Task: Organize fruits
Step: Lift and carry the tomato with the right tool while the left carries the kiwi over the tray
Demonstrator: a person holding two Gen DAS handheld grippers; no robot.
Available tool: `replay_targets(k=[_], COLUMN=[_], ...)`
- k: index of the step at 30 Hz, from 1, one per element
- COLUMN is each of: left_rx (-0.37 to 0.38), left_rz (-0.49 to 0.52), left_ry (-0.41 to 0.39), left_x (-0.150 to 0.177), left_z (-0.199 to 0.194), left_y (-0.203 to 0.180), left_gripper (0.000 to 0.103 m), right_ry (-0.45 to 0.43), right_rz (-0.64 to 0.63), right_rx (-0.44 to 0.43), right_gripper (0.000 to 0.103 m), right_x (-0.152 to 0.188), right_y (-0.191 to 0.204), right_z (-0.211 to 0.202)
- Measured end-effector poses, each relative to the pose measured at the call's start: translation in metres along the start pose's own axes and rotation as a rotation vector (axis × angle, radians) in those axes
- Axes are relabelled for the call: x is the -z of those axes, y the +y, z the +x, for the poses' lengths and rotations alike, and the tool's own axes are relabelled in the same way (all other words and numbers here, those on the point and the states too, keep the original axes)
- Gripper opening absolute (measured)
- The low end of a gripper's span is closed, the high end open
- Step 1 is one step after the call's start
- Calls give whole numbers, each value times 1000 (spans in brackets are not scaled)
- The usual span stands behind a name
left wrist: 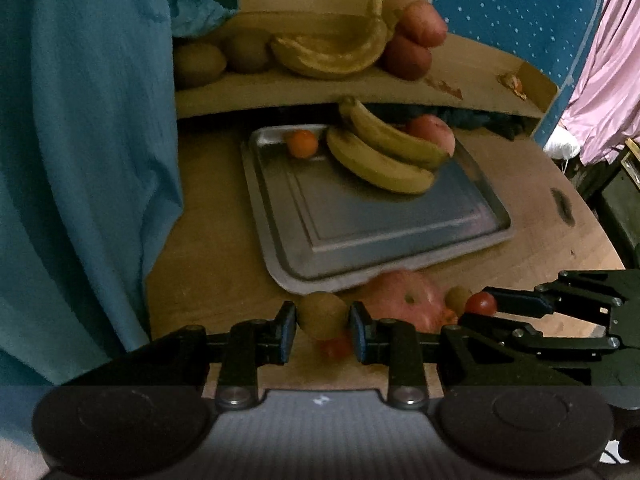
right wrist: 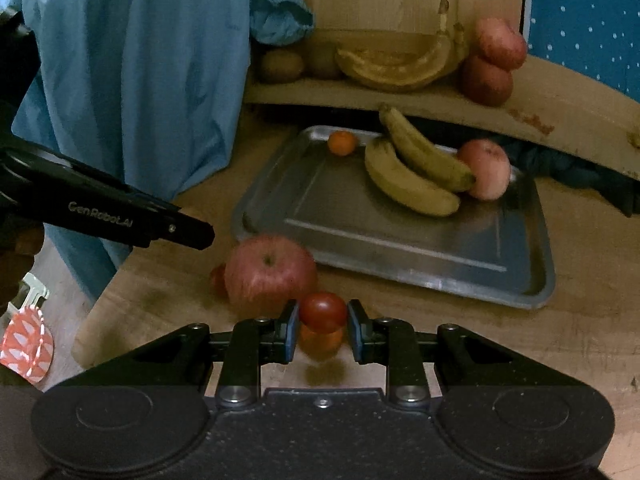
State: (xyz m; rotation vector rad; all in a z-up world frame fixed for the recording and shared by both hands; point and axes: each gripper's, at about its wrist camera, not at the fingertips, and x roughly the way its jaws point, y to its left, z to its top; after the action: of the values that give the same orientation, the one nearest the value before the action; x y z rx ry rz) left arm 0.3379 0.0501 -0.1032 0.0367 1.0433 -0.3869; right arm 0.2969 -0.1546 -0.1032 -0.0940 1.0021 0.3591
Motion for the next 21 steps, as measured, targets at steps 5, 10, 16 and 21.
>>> replay_targets(k=[5,10,16,21], left_rx=[-1,-13,-22,-22], left_rz=[-15,-52,-41,-38], left_ry=[-33,-59,-73,-65], left_x=[-19,-41,-63,-76], left_z=[8,29,49,62], left_y=[7,13,16,20], left_gripper=[32,32,32,32], right_ry=[-28,-56,-44,-41], right_rz=[-19,-33,-50,-66], right_rx=[11,35,41,38], right_gripper=[27,27,27,27], right_x=[-19,-37,-57,-71], right_y=[-1,-7,-13,-14], right_z=[8,20,41,58])
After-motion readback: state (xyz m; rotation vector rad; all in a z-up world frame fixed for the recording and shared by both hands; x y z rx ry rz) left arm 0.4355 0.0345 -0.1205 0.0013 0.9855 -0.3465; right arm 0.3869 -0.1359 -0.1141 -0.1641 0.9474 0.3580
